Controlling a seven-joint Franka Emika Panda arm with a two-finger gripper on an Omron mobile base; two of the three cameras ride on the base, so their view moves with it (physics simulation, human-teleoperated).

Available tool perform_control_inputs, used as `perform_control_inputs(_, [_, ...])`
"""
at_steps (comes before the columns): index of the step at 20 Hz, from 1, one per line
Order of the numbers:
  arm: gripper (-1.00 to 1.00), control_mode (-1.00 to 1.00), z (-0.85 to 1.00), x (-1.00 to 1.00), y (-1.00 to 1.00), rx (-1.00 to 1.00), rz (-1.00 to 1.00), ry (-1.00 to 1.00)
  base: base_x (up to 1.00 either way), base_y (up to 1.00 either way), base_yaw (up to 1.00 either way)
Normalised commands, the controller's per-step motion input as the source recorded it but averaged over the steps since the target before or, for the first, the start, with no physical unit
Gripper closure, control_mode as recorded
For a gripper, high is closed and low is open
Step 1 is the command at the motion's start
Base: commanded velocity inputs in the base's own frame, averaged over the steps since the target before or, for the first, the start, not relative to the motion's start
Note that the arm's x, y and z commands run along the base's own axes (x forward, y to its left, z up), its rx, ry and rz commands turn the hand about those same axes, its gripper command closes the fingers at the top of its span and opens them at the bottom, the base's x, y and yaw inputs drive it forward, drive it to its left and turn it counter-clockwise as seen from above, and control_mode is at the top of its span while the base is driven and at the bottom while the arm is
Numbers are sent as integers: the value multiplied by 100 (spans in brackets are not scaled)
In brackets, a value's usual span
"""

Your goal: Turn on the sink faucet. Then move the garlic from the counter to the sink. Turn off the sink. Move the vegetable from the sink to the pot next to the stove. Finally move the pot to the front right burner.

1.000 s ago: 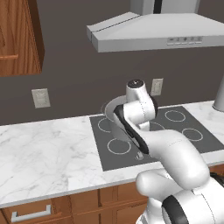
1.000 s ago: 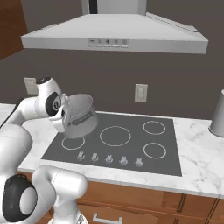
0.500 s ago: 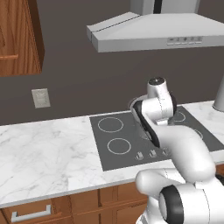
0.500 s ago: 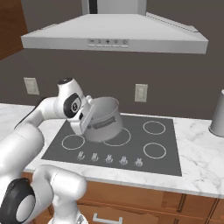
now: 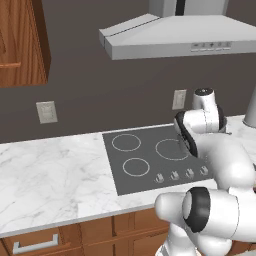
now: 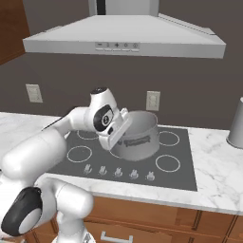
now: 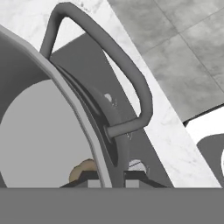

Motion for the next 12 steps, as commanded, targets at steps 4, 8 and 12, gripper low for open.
perform_control_inputs(4, [100, -100, 0, 14, -83, 6, -19, 0, 0, 0, 0])
perform_control_inputs(8, [100, -100, 0, 30, -65, 8, -11, 0, 0, 0, 0])
perform_control_inputs(12, [100, -100, 0, 37, -50, 9, -3, 0, 0, 0, 0])
